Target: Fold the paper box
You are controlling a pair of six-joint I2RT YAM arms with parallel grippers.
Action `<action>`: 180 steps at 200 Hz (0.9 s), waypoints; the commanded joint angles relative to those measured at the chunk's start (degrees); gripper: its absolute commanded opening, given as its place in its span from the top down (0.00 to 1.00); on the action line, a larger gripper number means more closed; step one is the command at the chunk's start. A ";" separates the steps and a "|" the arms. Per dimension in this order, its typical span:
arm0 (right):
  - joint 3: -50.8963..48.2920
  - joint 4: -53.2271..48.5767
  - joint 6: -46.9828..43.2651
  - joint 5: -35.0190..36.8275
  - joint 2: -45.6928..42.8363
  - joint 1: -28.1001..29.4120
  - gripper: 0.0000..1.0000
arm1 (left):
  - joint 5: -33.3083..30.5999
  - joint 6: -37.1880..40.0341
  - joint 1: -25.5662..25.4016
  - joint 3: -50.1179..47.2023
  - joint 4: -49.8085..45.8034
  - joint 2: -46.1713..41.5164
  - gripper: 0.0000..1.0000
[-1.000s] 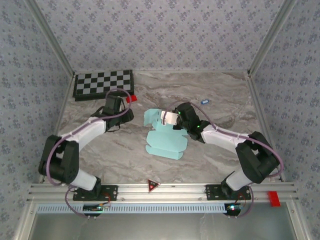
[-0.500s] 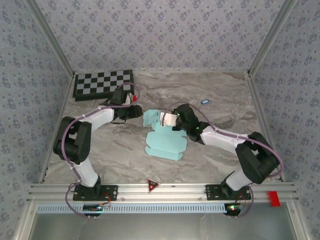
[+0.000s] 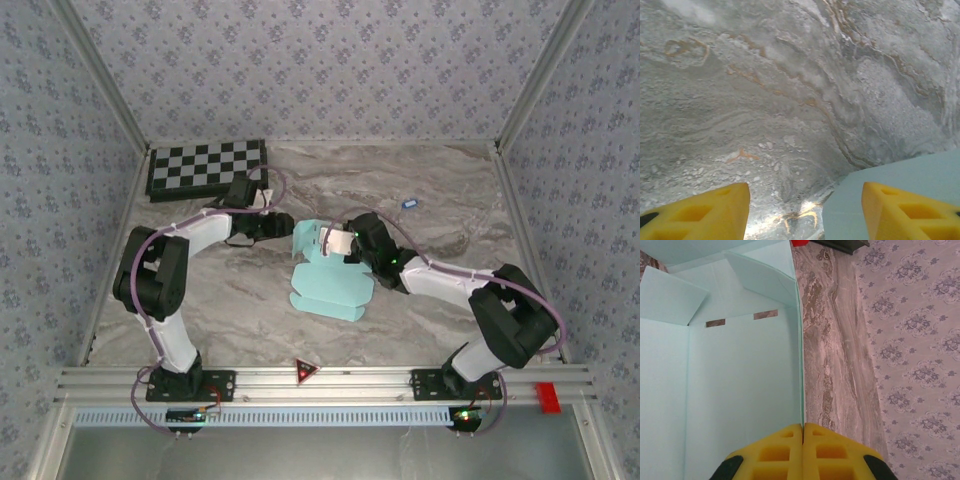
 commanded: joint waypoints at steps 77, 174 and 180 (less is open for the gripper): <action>-1.36 3.28 -0.79 3.46 0.52 1.36 1.00 | 10.00 6.19 -1.29 -1.84 2.48 -0.43 0.42; -1.46 3.90 -1.19 4.32 1.36 1.73 1.00 | 13.80 9.70 -2.92 -3.03 5.46 -0.47 0.45; -1.48 3.90 -1.19 4.32 1.36 1.72 1.00 | 13.79 10.05 -3.10 -3.02 5.41 -0.56 0.45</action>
